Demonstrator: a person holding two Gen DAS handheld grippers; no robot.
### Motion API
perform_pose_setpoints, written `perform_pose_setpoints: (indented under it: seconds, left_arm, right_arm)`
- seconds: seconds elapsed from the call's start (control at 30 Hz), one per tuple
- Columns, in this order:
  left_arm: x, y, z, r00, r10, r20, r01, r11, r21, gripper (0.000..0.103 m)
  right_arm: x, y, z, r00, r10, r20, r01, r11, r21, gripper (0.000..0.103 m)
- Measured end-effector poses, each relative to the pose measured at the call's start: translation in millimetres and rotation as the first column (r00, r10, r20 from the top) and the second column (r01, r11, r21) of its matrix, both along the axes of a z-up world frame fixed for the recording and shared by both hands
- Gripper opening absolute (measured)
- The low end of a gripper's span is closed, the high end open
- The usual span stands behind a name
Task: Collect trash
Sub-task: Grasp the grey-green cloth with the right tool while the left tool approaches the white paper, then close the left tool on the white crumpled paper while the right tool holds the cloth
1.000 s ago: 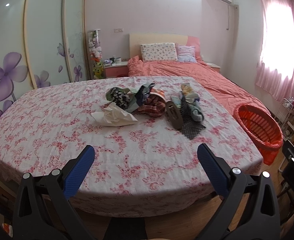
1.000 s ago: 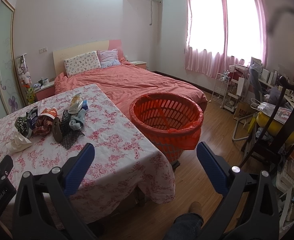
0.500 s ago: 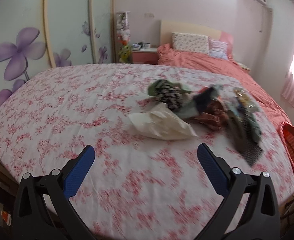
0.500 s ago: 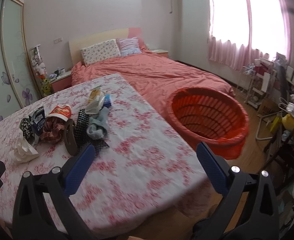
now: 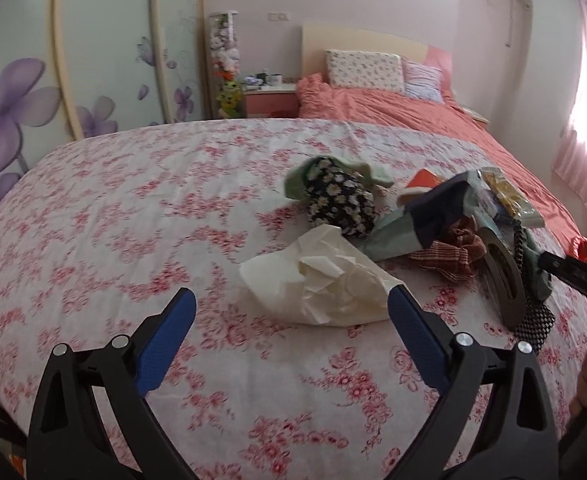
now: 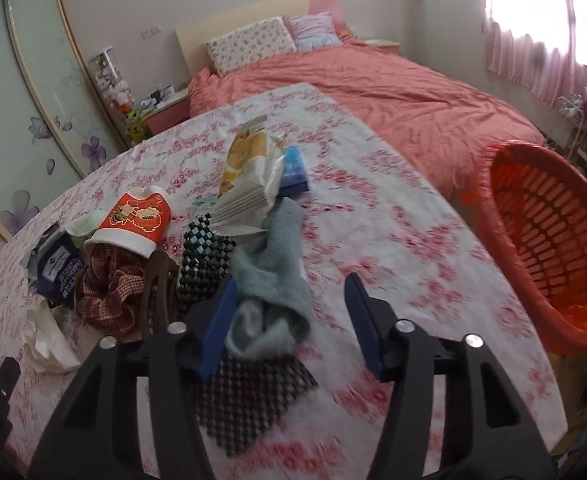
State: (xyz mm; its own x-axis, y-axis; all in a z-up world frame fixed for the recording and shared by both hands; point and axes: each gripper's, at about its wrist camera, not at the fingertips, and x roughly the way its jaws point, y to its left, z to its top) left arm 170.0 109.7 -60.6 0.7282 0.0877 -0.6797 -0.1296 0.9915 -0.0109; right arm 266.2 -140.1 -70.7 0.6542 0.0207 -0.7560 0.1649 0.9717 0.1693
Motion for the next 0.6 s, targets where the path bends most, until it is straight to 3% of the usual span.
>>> perform_pose_setpoints:
  seconds: [0.13, 0.23, 0.43, 0.6]
  left_arm:
    - [9.3, -2.6, -3.9, 0.999, -0.032, -0.014, 0.031, 0.999, -0.005, 0.096]
    - [16.8, -1.3, -7.1, 0.998, -0.043, -0.036, 0.042, 0.999, -0.029, 0.096]
    - [29.0, 1.7, -13.9, 0.995, -0.066, -0.081, 0.061, 0.996, -0.066, 0.082]
    - [36.5, -1.4, -22.2, 0.988, -0.092, -0.127, 0.078, 0.991, -0.111, 0.081]
  right_arm:
    - [13.3, -0.2, -10.2, 0.999, 0.028, -0.046, -0.027, 1.0, 0.007, 0.024]
    - [10.8, -5.8, -11.7, 0.998, 0.039, -0.045, -0.038, 0.999, 0.025, 0.011]
    - [-4.9, -26.4, -0.3, 0.999, -0.045, -0.006, 0.045, 0.999, -0.027, 0.01]
    - [-10.6, -35.5, -0.4, 0.998, -0.055, -0.005, 0.055, 0.998, -0.033, 0.01]
